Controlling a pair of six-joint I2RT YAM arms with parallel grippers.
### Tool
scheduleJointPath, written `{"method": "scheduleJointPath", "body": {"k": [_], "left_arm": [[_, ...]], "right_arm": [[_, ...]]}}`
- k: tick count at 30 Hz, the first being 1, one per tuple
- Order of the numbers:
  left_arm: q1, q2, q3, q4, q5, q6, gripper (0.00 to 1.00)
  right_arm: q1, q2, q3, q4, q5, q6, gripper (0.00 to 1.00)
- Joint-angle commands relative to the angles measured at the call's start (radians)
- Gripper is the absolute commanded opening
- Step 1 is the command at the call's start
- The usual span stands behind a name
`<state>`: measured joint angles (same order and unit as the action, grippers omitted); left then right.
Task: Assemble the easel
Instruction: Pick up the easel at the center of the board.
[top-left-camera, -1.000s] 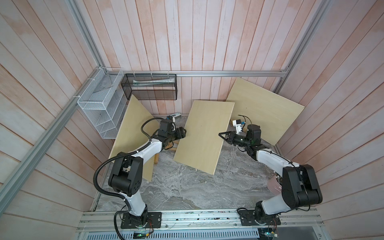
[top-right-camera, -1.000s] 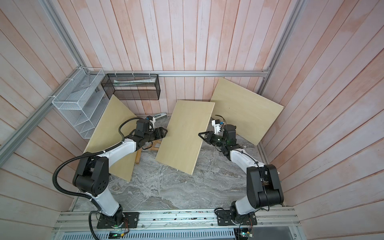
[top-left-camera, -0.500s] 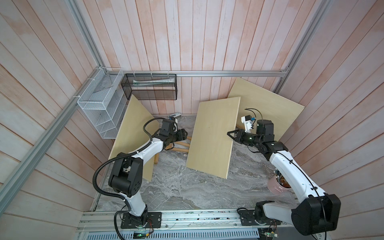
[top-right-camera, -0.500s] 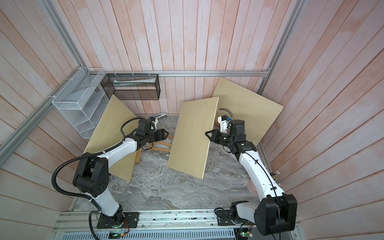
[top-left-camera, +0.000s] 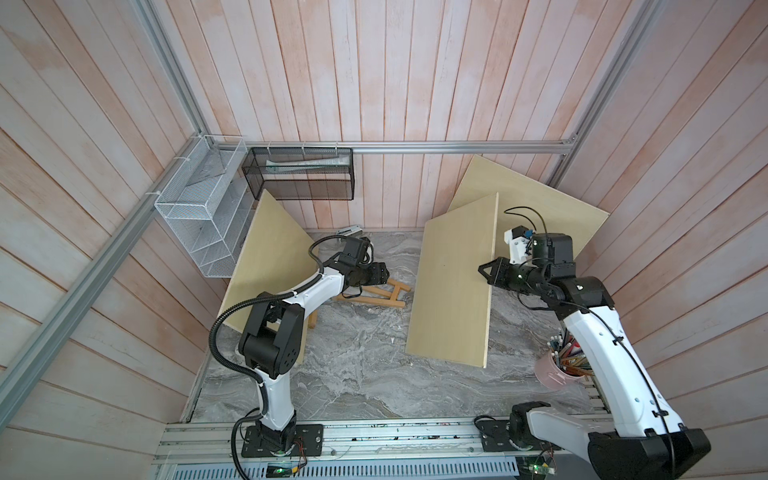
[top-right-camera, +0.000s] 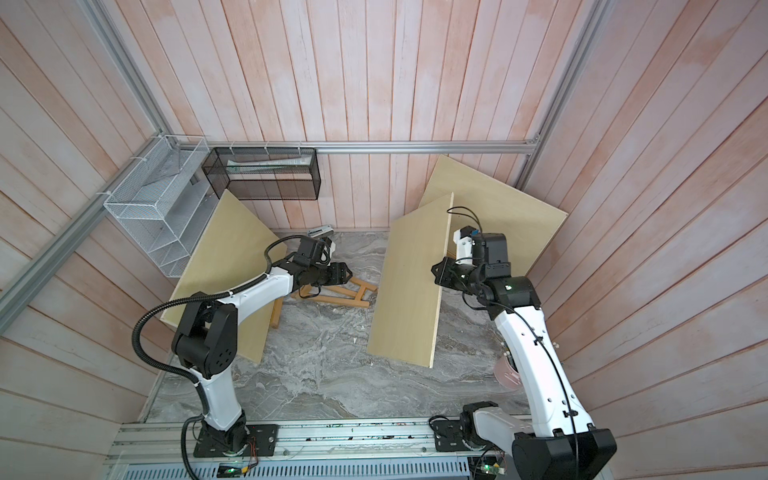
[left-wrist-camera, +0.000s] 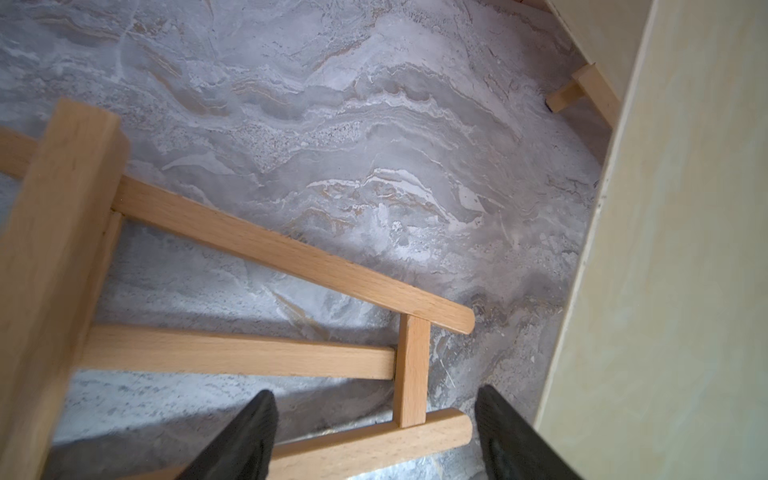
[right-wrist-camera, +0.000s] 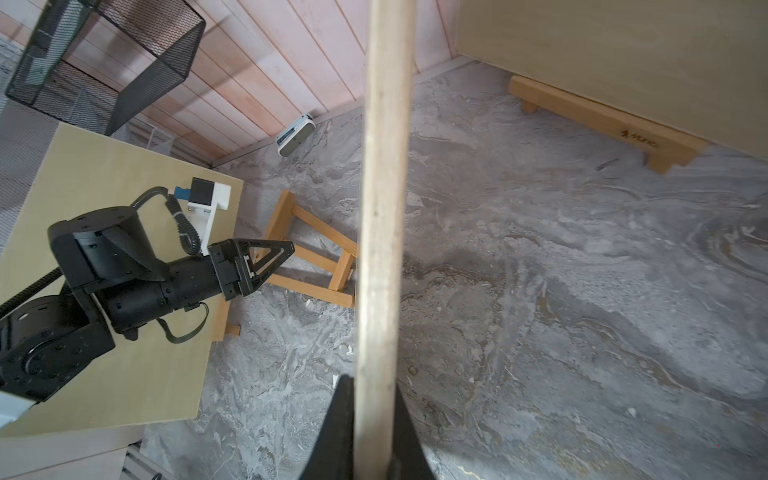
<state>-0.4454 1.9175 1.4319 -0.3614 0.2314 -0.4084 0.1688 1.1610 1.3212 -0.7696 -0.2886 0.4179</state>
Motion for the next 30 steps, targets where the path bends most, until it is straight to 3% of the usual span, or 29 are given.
{"method": "scheduleJointPath", "body": {"k": [1,7,14,24,30], "left_arm": [[-0.039,0.055,0.071,-0.106,0.014,0.036,0.78],[-0.094,0.17,0.212,-0.261,0.003,0.062,0.76],[-0.112,0.228,0.254,-0.308,0.014,0.044,0.7],[-0.12,0.302,0.324,-0.346,0.019,0.054,0.49],[-0.123,0.363,0.395,-0.398,0.003,0.063,0.43]], "right_arm": [[-0.001,0.025,0.033,-0.067,0.226,-0.223,0.0],[-0.001,0.083,0.075,-0.138,0.314,-0.306,0.0],[0.029,0.159,0.122,-0.155,0.364,-0.337,0.0],[0.101,0.167,0.042,-0.057,0.296,-0.3,0.0],[0.125,0.168,-0.003,-0.021,0.28,-0.294,0.0]]}}
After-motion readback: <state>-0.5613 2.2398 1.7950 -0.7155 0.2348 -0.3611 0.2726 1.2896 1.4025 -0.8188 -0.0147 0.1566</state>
